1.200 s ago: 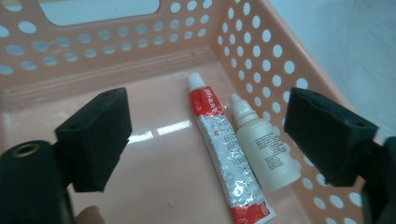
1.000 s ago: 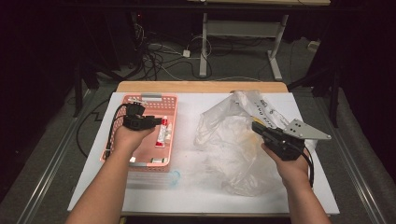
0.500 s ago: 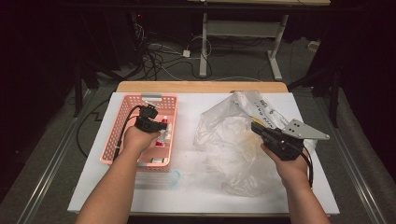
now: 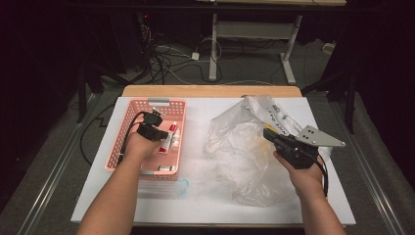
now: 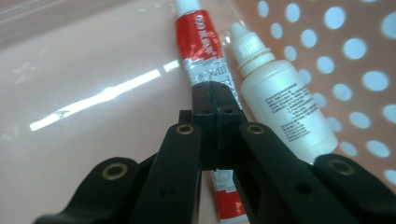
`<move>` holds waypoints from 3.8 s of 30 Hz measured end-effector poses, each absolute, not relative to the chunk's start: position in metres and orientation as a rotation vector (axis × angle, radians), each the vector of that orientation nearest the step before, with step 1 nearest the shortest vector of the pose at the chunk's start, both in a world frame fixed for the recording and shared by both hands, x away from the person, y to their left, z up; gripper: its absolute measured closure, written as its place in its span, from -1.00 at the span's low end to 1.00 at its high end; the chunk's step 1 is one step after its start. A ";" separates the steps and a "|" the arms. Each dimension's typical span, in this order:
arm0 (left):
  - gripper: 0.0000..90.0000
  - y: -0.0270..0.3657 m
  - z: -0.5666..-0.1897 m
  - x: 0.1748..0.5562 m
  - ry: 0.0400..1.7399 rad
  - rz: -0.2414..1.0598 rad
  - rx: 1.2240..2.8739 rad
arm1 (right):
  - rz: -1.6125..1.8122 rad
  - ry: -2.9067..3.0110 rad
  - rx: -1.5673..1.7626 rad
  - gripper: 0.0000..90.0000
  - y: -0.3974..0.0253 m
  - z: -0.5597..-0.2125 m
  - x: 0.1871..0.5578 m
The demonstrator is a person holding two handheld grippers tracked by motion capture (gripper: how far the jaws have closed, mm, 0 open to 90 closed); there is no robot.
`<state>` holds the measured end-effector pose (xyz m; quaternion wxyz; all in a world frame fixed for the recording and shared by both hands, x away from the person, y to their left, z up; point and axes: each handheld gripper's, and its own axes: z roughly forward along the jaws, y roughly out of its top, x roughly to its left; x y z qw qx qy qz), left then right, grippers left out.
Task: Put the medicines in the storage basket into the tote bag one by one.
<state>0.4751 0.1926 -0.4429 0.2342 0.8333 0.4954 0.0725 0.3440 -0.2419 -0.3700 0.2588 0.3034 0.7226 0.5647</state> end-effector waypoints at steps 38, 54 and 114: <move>0.97 0.192 -0.442 0.450 1.319 0.096 2.460 | 1.529 1.963 0.815 1.00 -0.240 -0.370 0.343; 0.00 0.208 -0.435 0.468 1.268 0.268 2.270 | 1.522 1.965 0.818 1.00 -0.240 -0.370 0.343; 0.47 0.206 -0.407 0.442 1.275 0.293 2.195 | 1.545 1.960 0.807 1.00 -0.241 -0.367 0.340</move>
